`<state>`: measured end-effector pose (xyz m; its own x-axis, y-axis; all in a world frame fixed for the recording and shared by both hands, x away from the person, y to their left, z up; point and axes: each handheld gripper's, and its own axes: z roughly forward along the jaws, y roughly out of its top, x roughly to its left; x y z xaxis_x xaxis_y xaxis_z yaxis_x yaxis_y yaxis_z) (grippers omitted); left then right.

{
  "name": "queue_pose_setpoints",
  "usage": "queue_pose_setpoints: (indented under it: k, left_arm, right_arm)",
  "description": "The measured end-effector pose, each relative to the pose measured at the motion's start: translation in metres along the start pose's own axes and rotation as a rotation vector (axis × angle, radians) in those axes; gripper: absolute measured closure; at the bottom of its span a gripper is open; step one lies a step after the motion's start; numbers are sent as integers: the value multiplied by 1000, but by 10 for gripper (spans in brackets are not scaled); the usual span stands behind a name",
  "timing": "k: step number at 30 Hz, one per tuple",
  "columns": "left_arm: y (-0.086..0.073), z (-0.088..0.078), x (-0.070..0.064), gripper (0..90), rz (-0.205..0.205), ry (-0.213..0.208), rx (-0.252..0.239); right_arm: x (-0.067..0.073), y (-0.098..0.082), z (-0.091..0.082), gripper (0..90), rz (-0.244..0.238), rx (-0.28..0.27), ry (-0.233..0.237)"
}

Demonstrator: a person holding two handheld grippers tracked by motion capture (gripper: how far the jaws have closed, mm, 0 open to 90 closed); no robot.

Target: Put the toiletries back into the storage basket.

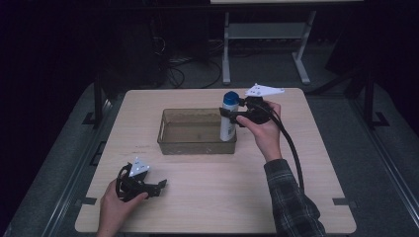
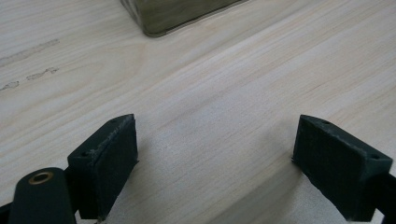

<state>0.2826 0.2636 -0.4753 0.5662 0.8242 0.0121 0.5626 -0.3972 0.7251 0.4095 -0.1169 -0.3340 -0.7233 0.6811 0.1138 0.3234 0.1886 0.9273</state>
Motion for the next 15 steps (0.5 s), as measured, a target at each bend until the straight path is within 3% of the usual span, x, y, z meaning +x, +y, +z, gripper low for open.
queue_pose_setpoints:
  k: [15]
  left_arm:
    - [0, 0, 0, 126, 3, -1, 2]
  right_arm:
    - [-2, -11, 13, 335, -5, 52, -7]
